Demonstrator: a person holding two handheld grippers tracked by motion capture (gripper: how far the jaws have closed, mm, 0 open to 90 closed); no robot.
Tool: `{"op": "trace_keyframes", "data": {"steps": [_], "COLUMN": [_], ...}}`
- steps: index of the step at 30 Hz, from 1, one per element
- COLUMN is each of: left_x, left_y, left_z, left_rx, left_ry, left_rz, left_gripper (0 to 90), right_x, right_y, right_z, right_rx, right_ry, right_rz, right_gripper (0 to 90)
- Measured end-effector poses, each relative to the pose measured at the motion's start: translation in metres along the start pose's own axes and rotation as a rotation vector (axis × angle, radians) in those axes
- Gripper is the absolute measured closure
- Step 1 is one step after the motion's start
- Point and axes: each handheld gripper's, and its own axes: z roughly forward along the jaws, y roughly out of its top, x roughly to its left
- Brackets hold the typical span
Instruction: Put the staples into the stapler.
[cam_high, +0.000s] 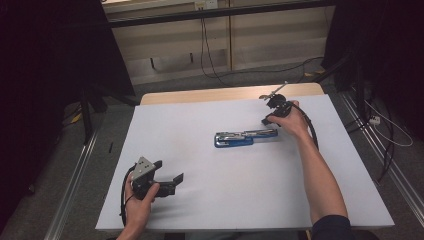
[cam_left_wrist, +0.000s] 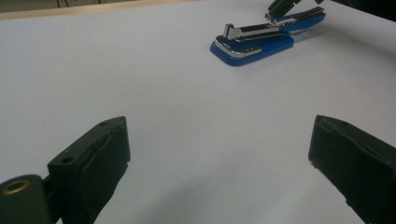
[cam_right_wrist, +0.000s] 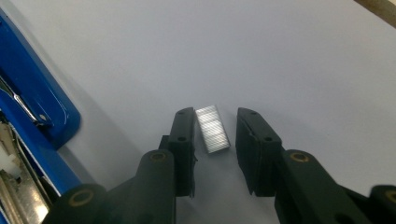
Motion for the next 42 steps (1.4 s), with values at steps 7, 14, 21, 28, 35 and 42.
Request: {"op": "trace_keyframes", "data": {"steps": [7, 14, 21, 28, 35, 42], "left_x": [0.002, 0.004, 0.002, 0.001, -0.001, -0.001], "left_y": [0.001, 0.001, 0.002, 0.003, 0.003, 0.003], "left_z": [0.004, 0.007, 0.006, 0.007, 0.008, 0.008], "left_rx": [-0.001, 0.010, 0.006, 0.013, 0.014, 0.013], "left_ry": [-0.004, -0.021, -0.019, -0.014, -0.018, -0.021], "left_rz": [-0.024, -0.035, -0.032, -0.026, -0.018, -0.014], "left_gripper": [5.7, 5.6, 5.6, 5.6, 5.6, 5.7], "right_x": [0.001, 0.002, 0.003, 0.008, 0.009, 0.007], "right_y": [0.002, 0.004, 0.003, 0.003, 0.000, -0.001], "right_z": [0.002, 0.002, 0.002, 0.001, 0.001, -0.006], "right_rx": [0.008, 0.017, 0.007, 0.012, -0.018, -0.055], "right_ry": [-0.006, -0.009, -0.013, -0.003, 0.011, 0.007], "right_rz": [-0.016, -0.019, -0.003, -0.010, 0.010, 0.020], "right_gripper": [72.1, 78.8, 79.3, 79.4, 79.4, 79.3]}}
